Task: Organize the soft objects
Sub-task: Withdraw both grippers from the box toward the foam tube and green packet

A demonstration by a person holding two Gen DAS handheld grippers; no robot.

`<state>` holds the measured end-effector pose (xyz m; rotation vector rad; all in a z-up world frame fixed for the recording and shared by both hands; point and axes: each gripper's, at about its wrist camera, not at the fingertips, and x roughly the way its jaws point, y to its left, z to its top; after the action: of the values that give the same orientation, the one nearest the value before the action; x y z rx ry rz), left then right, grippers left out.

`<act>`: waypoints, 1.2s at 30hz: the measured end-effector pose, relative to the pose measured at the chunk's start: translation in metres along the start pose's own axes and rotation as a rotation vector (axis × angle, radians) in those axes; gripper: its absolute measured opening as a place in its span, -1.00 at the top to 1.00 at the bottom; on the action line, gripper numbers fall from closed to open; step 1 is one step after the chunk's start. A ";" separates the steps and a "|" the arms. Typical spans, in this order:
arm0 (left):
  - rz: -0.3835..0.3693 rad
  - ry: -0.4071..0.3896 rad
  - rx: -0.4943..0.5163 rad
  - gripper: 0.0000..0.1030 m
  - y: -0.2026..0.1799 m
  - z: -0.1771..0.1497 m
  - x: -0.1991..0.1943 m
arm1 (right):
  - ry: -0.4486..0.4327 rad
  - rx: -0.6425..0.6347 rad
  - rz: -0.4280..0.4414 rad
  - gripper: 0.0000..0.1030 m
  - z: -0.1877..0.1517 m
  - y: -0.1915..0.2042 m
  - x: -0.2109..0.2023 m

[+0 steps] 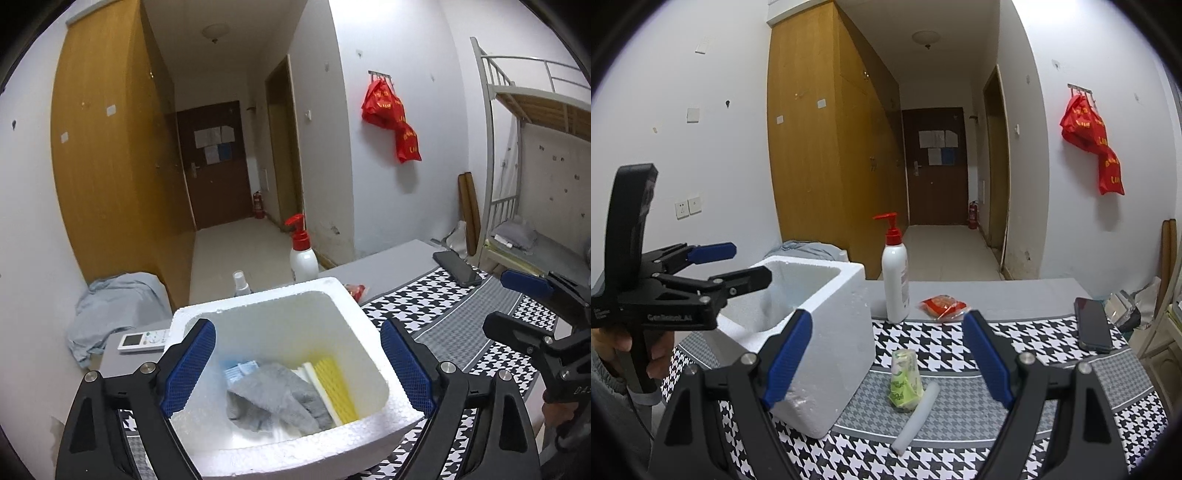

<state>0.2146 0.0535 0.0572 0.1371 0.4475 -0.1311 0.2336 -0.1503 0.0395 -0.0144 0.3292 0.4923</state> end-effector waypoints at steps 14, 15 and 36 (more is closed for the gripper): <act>0.040 -0.081 -0.074 -0.89 -0.012 0.000 -0.019 | -0.010 0.024 -0.010 -0.68 -0.003 -0.011 -0.009; 0.042 -0.096 -0.085 -0.93 -0.016 0.000 -0.023 | -0.009 0.027 -0.014 -0.68 -0.003 -0.013 -0.010; 0.008 -0.178 -0.117 -0.98 -0.076 -0.015 -0.045 | -0.052 0.079 -0.090 -0.68 -0.022 -0.047 -0.070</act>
<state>0.1563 -0.0139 0.0560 0.0117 0.2760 -0.1078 0.1909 -0.2259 0.0372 0.0603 0.2956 0.3899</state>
